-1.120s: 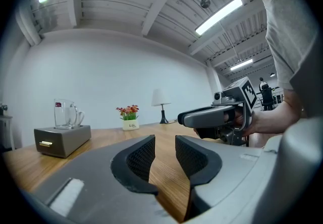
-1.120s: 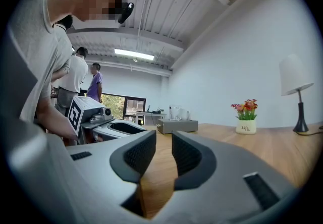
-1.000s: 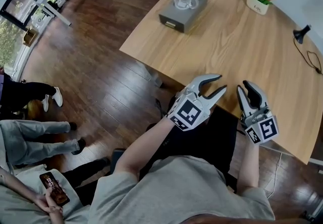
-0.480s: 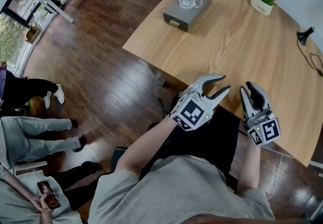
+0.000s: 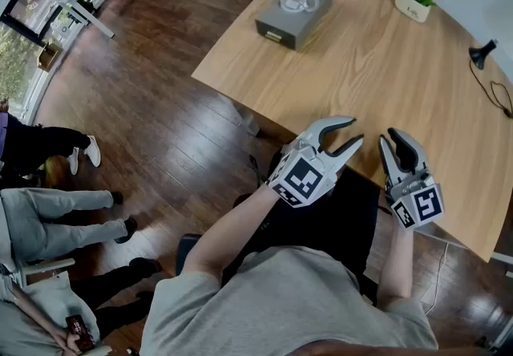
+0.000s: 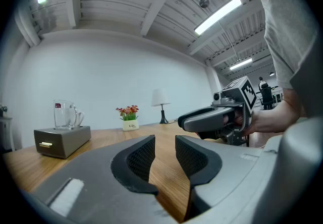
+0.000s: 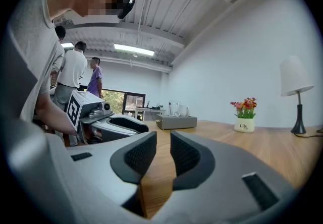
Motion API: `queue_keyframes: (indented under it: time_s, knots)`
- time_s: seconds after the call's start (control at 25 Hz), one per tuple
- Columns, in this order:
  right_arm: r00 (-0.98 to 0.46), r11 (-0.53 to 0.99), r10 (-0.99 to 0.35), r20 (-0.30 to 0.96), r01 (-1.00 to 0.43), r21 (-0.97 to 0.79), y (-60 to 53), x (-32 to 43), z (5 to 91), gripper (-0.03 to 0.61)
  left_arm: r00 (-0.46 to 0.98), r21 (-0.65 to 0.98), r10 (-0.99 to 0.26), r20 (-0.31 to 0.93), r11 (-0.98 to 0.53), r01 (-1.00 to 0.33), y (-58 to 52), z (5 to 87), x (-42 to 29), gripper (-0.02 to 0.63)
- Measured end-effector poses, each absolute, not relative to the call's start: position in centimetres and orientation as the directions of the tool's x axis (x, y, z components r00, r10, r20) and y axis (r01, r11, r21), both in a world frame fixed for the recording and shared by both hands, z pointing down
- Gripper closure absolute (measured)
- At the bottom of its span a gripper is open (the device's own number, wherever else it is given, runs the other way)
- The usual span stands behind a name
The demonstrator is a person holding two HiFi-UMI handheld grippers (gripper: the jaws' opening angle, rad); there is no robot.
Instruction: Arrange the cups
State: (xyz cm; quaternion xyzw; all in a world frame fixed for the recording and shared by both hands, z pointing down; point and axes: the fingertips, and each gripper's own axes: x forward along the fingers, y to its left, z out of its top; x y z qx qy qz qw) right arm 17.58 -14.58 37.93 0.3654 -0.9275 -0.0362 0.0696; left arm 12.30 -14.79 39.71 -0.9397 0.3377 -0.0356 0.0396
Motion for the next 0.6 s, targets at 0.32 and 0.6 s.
queue_keyframes:
  time_s: [0.32,0.6]
  knots:
    - [-0.723,0.731,-0.682,0.108,-0.672,0.118,-14.48,17.52,37.99,0.491,0.771,-0.095,-0.636,0.037,-0.770,-0.631,-14.69,39.66,12.25,0.492]
    - [-0.725,0.733,-0.680,0.110,-0.670,0.116,-14.51,17.54,38.06,0.491,0.771,-0.094,-0.636,0.039,-0.770,-0.631,-14.70,39.69,12.28,0.493]
